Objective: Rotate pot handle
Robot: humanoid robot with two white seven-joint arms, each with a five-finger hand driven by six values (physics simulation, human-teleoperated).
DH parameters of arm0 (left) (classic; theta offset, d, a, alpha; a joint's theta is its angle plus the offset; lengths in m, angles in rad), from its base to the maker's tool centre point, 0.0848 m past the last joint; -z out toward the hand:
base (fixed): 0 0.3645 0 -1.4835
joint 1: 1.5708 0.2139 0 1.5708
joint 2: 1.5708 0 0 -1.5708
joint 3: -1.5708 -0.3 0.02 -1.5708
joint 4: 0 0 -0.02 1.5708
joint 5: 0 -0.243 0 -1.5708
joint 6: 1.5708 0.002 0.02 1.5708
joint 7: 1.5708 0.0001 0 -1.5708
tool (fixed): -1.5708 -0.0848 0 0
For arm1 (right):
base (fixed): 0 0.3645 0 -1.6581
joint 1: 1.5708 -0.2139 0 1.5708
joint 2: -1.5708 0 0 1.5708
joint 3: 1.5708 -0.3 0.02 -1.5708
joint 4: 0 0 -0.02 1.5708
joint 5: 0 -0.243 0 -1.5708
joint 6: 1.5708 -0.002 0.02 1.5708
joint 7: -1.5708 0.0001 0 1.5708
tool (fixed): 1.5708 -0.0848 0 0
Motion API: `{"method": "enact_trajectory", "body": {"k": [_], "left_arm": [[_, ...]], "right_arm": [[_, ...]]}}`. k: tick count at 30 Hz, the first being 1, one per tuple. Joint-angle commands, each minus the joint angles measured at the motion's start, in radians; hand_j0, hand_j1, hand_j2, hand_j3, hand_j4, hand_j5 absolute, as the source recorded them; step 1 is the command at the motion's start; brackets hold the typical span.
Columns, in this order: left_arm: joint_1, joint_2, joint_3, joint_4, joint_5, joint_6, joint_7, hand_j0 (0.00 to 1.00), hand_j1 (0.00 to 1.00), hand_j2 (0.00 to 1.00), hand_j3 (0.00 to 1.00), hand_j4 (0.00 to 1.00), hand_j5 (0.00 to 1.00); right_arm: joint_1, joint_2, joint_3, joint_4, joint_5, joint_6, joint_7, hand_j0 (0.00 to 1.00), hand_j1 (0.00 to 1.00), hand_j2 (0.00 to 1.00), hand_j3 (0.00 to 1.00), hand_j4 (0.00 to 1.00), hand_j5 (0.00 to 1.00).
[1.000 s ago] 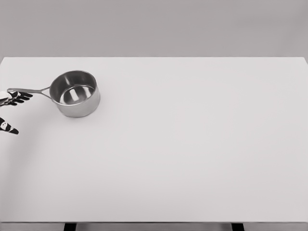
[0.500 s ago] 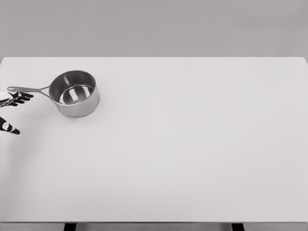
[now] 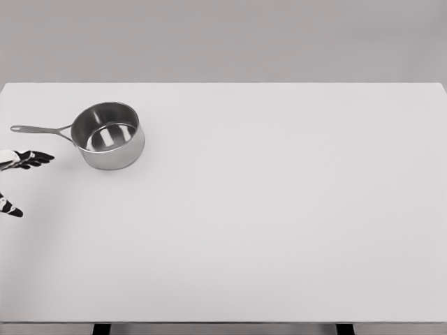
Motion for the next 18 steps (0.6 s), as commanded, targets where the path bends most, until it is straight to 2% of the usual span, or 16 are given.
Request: {"method": "enact_trajectory", "body": {"k": [1,8,13,15,18], "left_arm": [[0.003,0.038,0.001,-0.051,0.031,-0.062,0.0,1.0,1.0,1.0,1.0,1.0,1.0],[0.064,0.078,0.003,-0.115,0.028,-0.351,-0.001,1.0,1.0,1.0,1.0,1.0,1.0],[0.069,0.089,0.003,-0.161,0.026,-0.609,-0.001,1.0,1.0,1.0,1.0,1.0,1.0],[0.069,0.087,0.007,-0.187,0.025,-0.609,-0.001,1.0,1.0,1.0,1.0,1.0,1.0],[0.069,0.074,0.059,-0.229,0.025,-0.609,-0.001,1.0,1.0,1.0,1.0,1.0,1.0]], "right_arm": [[0.0,0.0,0.0,0.0,0.0,0.0,0.0,1.0,1.0,1.0,1.0,1.0,1.0],[0.0,0.0,-0.001,0.0,0.0,0.0,0.0,1.0,1.0,1.0,1.0,1.0,1.0],[0.0,0.0,-0.001,0.0,0.0,0.0,0.0,1.0,1.0,1.0,1.0,1.0,1.0],[0.0,0.0,0.0,0.001,0.0,0.0,0.0,1.0,1.0,1.0,1.0,1.0,1.0],[0.0,0.0,-0.001,0.0,0.0,0.0,0.0,1.0,1.0,1.0,1.0,1.0,1.0]]}}
